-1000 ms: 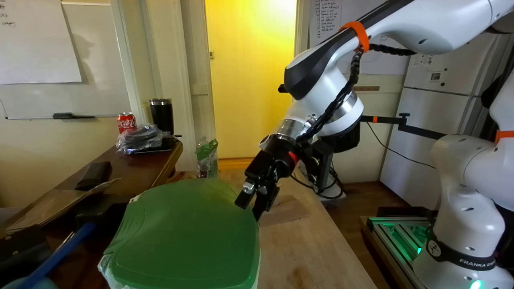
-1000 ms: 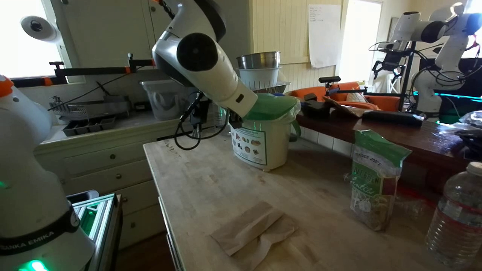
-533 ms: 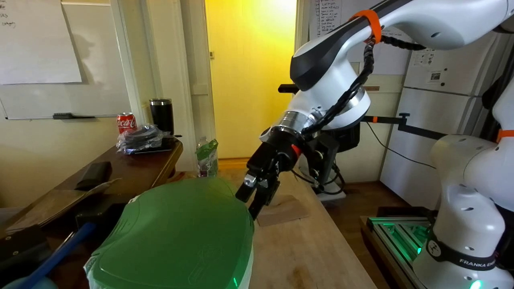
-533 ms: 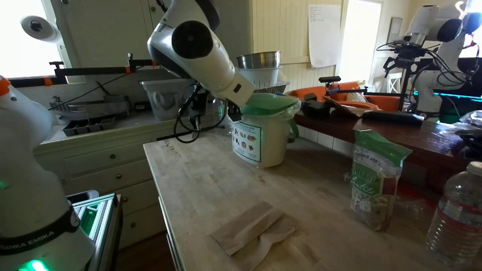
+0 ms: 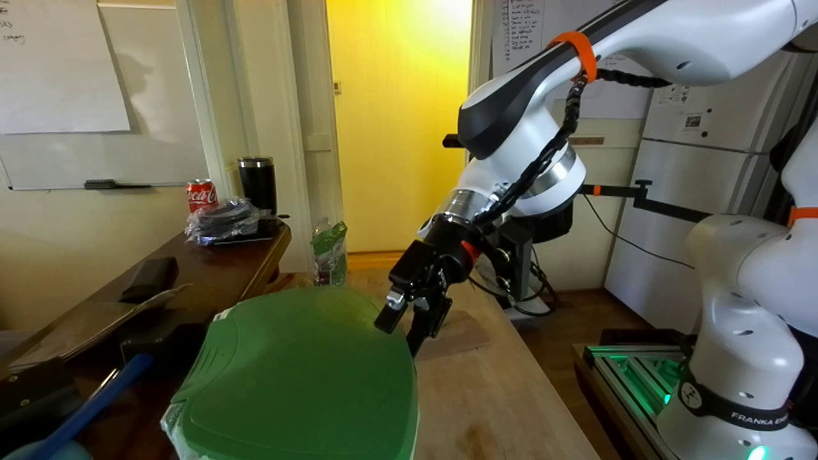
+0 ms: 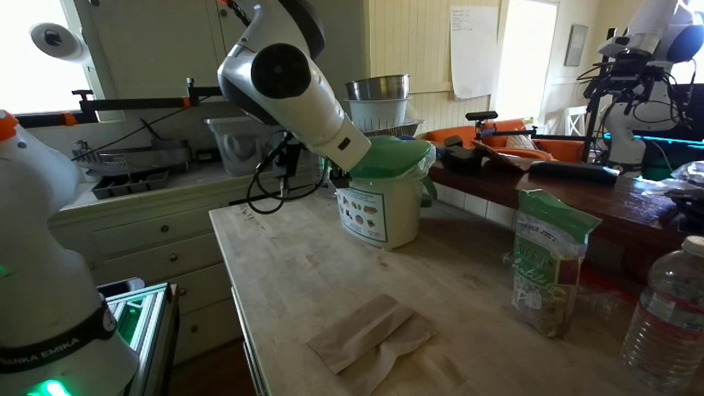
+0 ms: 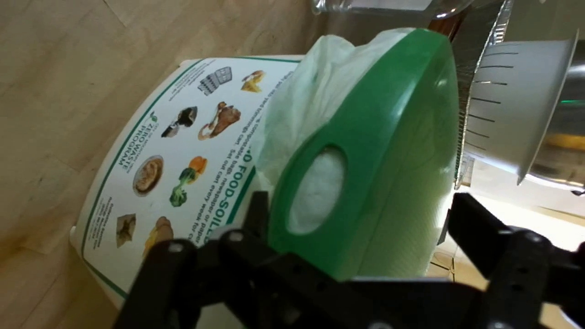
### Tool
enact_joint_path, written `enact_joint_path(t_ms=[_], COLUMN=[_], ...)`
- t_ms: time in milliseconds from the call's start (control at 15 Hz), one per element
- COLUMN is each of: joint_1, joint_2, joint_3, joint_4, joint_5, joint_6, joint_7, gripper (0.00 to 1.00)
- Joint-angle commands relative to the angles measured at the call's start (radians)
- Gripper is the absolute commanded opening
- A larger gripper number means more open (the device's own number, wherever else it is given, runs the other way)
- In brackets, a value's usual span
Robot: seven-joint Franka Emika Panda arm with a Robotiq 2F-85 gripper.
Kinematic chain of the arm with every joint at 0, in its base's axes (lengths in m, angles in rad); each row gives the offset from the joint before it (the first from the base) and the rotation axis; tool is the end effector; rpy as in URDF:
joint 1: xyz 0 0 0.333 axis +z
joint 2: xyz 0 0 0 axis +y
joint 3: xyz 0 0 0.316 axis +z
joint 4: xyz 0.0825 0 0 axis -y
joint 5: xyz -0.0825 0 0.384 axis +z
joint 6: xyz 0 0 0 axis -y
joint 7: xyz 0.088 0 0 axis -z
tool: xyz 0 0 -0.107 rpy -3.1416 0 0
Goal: Open the trash can then put the plastic inside
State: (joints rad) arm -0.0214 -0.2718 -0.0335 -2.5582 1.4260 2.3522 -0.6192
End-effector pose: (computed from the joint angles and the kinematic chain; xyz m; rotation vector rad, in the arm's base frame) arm 0.4414 -0.0103 0.3780 -2.0989 0.5377 -0.4476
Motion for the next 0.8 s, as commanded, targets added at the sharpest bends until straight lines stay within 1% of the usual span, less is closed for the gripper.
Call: enact_joint_path(t_ms=[0, 400, 533, 733], joint_1=[-0.002, -0.003, -0.006, 0.001], joint_2=[-0.03, -0.08, -0.078, -0.073], joint_3=[0.018, 0.034, 0.041, 0.049], joint_4=[-0.016, -0.037, -0.037, -0.044], joint_5=[0.024, 0.013, 0.002, 0.022], joint_6=[0.012, 0.031, 0.048, 0.067], joint_7=[0.032, 0.067, 0.098, 0.143], gripper=[1.0, 1.0, 1.0, 1.0])
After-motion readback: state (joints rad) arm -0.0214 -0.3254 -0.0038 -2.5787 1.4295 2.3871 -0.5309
